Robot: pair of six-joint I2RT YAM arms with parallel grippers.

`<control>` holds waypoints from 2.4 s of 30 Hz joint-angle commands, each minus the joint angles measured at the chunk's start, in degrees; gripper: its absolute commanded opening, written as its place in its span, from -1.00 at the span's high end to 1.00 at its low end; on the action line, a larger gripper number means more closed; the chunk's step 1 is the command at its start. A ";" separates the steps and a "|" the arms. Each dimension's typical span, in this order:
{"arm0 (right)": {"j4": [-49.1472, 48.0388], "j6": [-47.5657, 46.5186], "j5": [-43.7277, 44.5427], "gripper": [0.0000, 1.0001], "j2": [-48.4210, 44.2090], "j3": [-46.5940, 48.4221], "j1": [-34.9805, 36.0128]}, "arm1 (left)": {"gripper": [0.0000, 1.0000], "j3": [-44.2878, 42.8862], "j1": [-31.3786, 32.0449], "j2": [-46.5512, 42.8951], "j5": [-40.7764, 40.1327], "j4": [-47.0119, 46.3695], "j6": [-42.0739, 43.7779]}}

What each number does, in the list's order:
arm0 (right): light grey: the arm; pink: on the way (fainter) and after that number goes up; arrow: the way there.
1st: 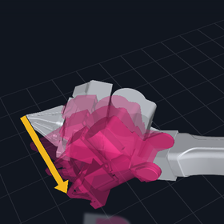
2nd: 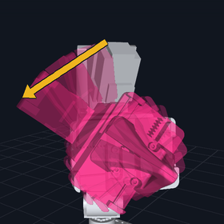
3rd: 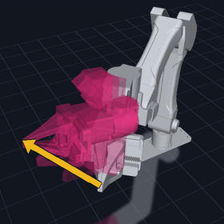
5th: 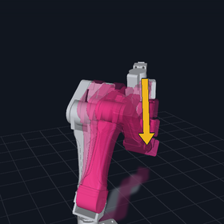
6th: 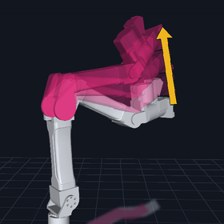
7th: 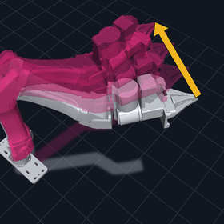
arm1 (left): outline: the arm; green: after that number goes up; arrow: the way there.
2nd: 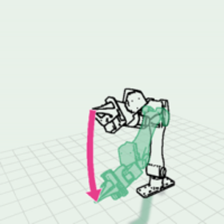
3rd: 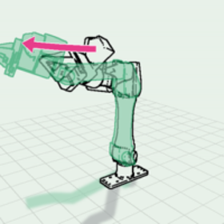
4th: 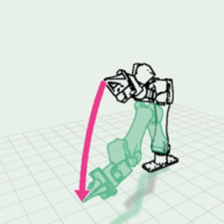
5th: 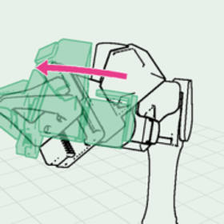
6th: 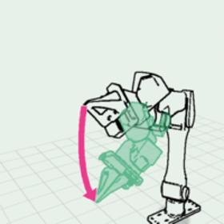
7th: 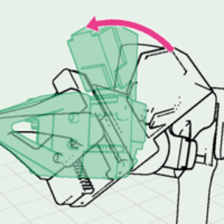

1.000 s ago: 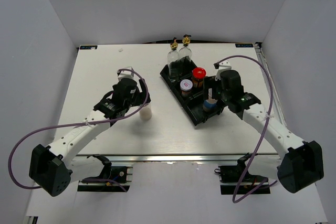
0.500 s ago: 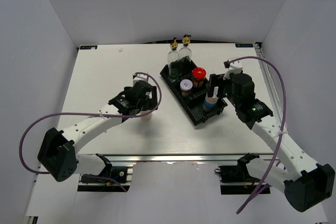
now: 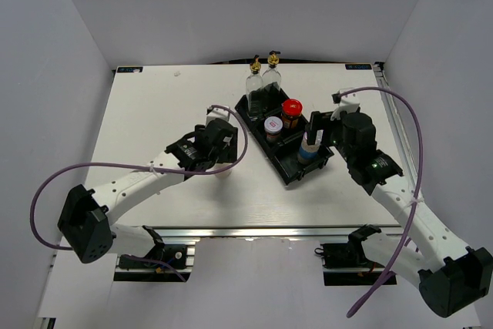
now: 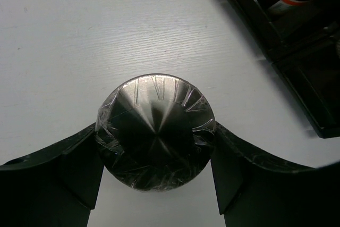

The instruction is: Organize the condiment bottles

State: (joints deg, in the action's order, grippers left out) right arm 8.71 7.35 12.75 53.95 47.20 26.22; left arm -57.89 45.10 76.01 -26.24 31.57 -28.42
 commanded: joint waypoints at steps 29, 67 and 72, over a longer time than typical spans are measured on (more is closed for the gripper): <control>0.17 11.89 19.59 -0.79 -9.13 -5.01 -6.79 | 0.95 -24.47 10.09 16.19 29.32 -18.82 14.45; 0.78 12.24 19.32 -0.79 -4.65 -5.45 -9.43 | -0.96 -35.37 8.18 19.63 5.80 -7.94 17.53; 1.13 13.65 17.49 -0.79 -2.28 -5.19 -13.20 | -0.96 -23.27 -6.49 7.34 8.40 -13.45 9.81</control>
State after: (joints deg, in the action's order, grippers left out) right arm 10.55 19.38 30.09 51.20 42.06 15.11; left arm -85.52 47.81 92.75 -14.35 20.64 -14.09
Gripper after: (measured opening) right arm 0.895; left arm 0.983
